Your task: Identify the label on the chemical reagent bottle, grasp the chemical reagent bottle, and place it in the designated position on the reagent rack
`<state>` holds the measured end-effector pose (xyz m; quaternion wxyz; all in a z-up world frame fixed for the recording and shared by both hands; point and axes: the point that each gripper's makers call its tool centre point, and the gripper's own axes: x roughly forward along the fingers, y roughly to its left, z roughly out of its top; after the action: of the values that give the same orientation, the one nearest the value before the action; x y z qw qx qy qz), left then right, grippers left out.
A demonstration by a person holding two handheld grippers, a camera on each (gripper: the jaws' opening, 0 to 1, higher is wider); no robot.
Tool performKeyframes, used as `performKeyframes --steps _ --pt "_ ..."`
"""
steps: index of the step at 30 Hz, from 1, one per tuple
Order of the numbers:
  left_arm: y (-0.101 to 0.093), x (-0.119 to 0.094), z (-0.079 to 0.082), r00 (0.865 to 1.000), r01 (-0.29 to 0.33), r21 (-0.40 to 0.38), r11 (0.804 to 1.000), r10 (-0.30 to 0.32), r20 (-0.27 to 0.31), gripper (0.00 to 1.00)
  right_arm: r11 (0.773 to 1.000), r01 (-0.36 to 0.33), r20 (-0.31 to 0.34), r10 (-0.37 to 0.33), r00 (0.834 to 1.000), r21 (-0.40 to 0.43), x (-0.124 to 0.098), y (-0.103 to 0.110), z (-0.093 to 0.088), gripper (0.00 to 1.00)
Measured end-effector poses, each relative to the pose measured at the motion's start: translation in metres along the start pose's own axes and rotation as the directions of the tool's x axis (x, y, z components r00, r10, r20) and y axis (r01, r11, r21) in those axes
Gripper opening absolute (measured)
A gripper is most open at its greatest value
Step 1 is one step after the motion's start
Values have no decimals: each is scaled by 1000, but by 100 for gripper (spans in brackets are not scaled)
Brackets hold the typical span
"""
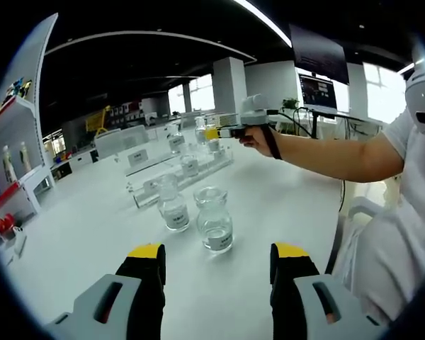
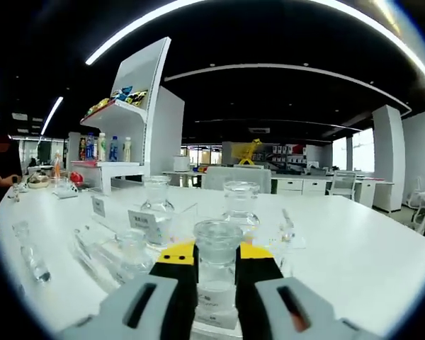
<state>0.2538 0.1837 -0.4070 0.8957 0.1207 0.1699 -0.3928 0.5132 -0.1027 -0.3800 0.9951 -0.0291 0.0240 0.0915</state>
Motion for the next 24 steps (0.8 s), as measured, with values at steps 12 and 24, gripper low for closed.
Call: performKeyframes --steps 12,24 --pt "-7 2 3 999 28 5 1000 -29 19 61 999 4 -27 -5 1000 -45 1 0 -10 18" --pt "-9 3 2 999 30 16 999 -30 12 61 1000 8 -71 -7 997 13 -6 -2 -24 18"
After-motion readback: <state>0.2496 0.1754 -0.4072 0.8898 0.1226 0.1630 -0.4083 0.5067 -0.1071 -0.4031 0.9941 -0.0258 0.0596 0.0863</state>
